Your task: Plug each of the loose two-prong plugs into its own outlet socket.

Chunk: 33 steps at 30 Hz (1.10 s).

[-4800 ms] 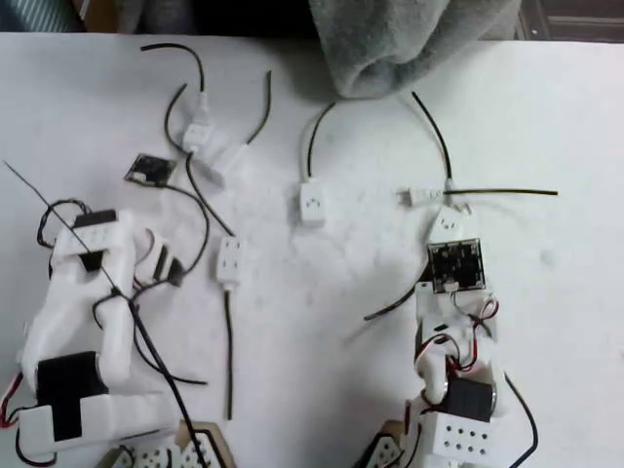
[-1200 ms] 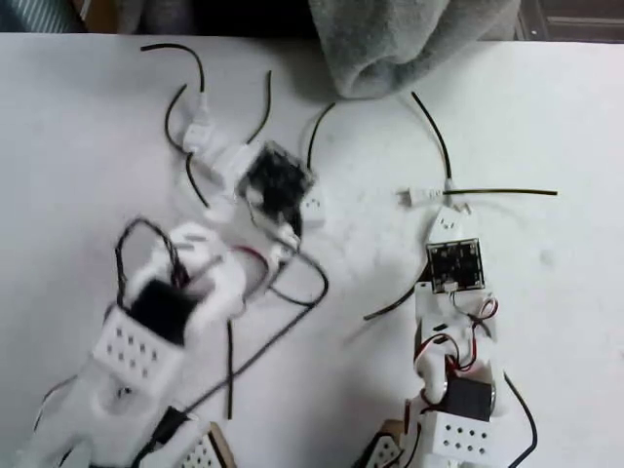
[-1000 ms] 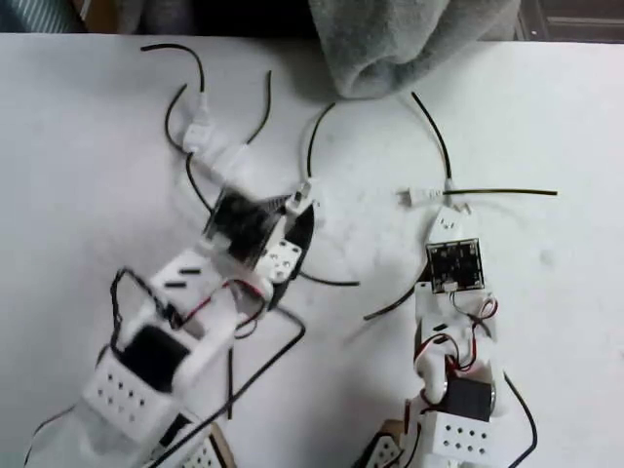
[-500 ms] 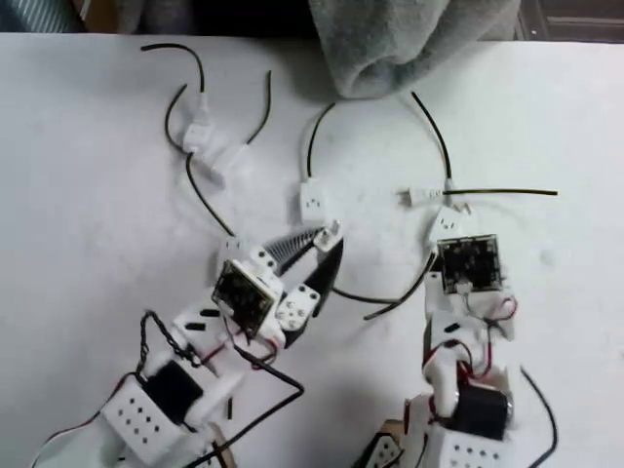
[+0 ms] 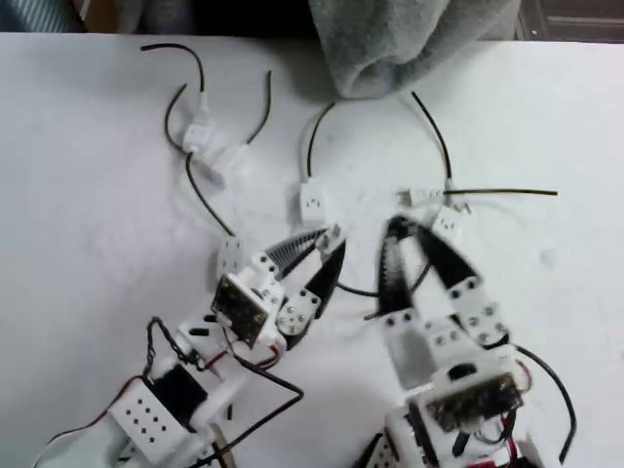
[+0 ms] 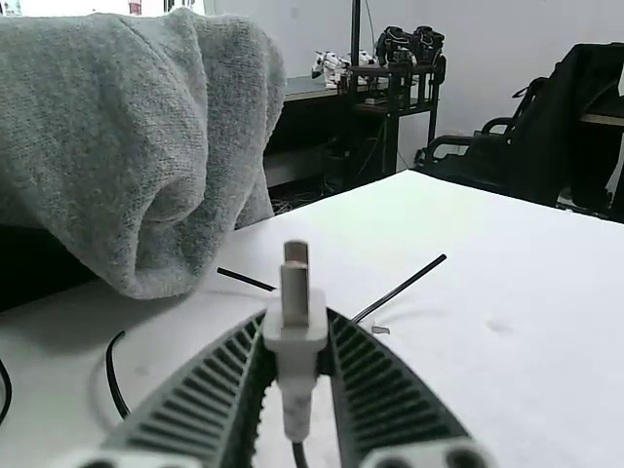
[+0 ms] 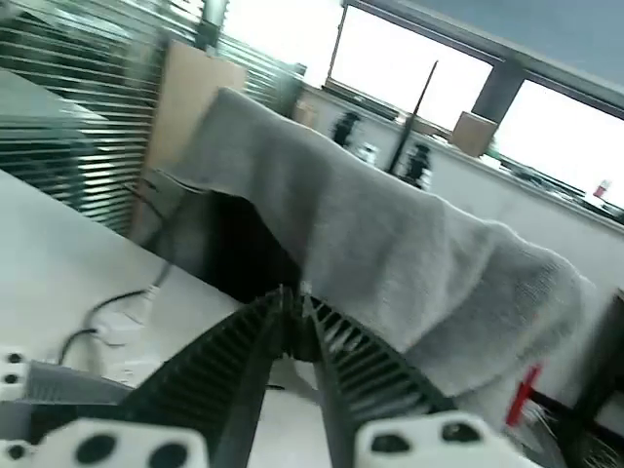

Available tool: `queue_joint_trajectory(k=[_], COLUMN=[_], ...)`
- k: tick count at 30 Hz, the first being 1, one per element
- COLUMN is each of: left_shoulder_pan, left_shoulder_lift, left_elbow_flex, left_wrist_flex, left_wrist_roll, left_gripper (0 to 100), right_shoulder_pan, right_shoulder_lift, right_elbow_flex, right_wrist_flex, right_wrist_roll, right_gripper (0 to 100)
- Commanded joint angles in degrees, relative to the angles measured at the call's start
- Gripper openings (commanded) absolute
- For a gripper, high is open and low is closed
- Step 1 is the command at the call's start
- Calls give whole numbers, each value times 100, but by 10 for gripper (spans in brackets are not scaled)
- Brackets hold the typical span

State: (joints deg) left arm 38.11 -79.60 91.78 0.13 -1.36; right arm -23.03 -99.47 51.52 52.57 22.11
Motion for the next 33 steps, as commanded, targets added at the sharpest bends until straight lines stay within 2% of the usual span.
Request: queue_joint_trajectory(k=[1, 4, 11, 20, 27, 33], left_shoulder_pan=[48, 48, 31, 66, 75, 75], left_shoulder_lift=[-127, -127, -127, -136, -136, -136], left_elbow_flex=[-35, -35, -53, 79, 79, 79], left_wrist_flex=[-158, -193, -484, -563, -571, -571], left_wrist_roll=[62, 62, 35, 35, 44, 44], left_gripper=[24, 24, 24, 24, 24, 24], right_shoulder_pan=[-1130, -1596, -1684, -1780, -1103, -347], right_shoulder_lift=[48, 48, 48, 101, 110, 110], right_elbow_flex=[-70, 299, 985, 1530, 3112, 3516], right_wrist_flex=[-13, 4, 40, -145, -1253, -1745], right_wrist_roll=[53, 62, 132, 1301, 2470, 2620], right_gripper=[19, 19, 19, 19, 19, 19])
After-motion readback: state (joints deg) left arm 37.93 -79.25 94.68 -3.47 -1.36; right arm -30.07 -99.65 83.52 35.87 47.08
